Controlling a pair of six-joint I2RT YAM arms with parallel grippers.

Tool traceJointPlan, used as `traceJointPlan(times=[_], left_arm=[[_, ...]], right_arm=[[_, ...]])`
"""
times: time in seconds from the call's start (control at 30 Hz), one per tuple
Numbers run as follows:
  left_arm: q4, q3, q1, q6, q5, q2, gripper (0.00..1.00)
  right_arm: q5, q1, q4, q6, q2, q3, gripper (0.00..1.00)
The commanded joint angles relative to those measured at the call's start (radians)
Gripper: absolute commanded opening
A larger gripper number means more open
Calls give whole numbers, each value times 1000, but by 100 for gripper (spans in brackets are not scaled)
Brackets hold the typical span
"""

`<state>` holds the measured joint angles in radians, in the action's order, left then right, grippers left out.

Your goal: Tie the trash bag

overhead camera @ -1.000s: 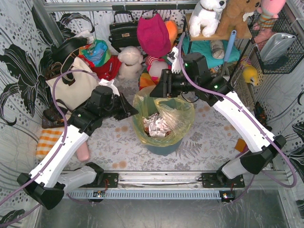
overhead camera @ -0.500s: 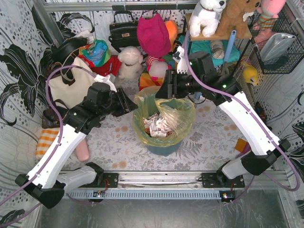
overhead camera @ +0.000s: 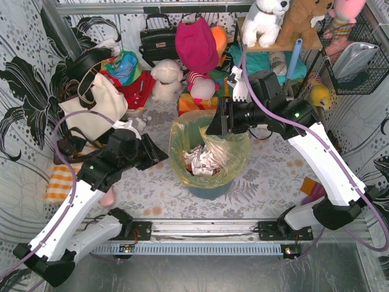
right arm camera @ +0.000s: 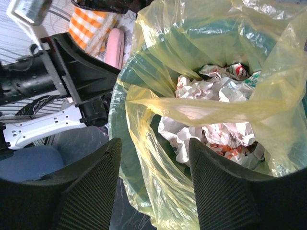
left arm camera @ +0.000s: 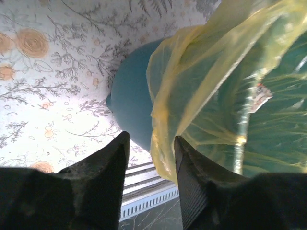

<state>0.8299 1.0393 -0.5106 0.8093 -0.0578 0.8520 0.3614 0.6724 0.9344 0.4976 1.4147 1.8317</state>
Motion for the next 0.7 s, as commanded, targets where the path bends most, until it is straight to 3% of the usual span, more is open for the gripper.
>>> traceJointPlan(times=[0.0,0.67], left_arm=[[-197,-118,-5,41,-123,-42,53],[-431,-335,-5,52,-223,19,53]], right_arm=[[-3,7,58,-27,4,38,58],[7,21,33,7,28,-22,58]])
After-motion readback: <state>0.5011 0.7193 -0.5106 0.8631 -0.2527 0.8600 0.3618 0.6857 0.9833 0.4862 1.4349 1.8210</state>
